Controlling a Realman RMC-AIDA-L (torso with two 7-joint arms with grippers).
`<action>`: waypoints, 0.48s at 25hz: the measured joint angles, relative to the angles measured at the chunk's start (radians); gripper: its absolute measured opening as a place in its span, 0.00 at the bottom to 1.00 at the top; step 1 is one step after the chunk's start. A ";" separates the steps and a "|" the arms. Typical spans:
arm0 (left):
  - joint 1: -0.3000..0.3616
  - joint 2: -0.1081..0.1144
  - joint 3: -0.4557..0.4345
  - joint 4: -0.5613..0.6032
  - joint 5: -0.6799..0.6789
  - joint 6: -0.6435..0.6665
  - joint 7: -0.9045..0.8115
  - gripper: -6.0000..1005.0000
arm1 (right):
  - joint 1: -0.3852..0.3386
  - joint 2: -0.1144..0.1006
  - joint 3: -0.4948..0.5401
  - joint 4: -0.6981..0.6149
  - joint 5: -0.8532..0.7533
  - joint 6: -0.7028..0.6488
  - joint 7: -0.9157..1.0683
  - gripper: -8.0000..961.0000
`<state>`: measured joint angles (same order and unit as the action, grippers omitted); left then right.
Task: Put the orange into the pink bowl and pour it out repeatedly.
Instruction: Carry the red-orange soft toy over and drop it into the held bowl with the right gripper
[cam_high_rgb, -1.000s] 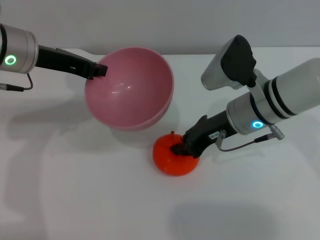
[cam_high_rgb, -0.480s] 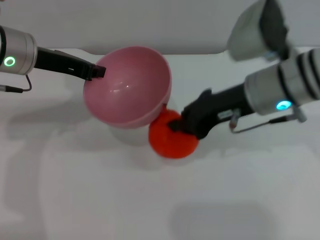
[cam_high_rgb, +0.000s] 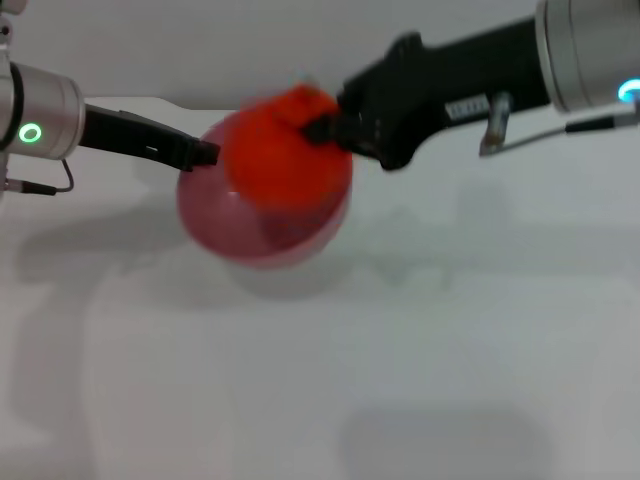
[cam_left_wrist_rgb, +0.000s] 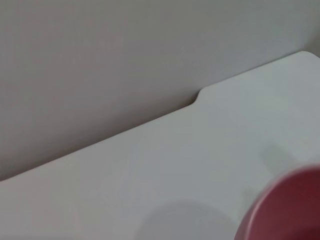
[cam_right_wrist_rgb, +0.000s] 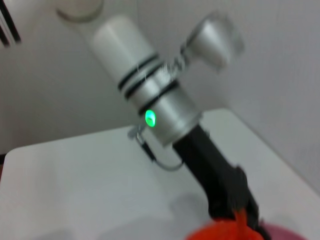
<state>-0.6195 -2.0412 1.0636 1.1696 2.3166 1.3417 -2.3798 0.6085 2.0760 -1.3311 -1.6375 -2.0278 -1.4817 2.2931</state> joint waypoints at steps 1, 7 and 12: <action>0.001 -0.005 0.003 -0.005 0.000 -0.001 0.005 0.05 | 0.007 0.000 0.004 -0.020 0.001 0.000 0.004 0.05; -0.002 -0.008 0.011 -0.028 0.000 -0.005 0.007 0.05 | 0.026 0.000 0.005 -0.070 0.002 0.004 0.010 0.05; 0.001 -0.012 0.032 -0.022 -0.010 0.010 0.006 0.05 | 0.026 0.000 -0.007 0.010 0.001 0.035 -0.006 0.05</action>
<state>-0.6182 -2.0531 1.0958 1.1481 2.3070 1.3522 -2.3740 0.6346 2.0755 -1.3382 -1.6279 -2.0266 -1.4471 2.2872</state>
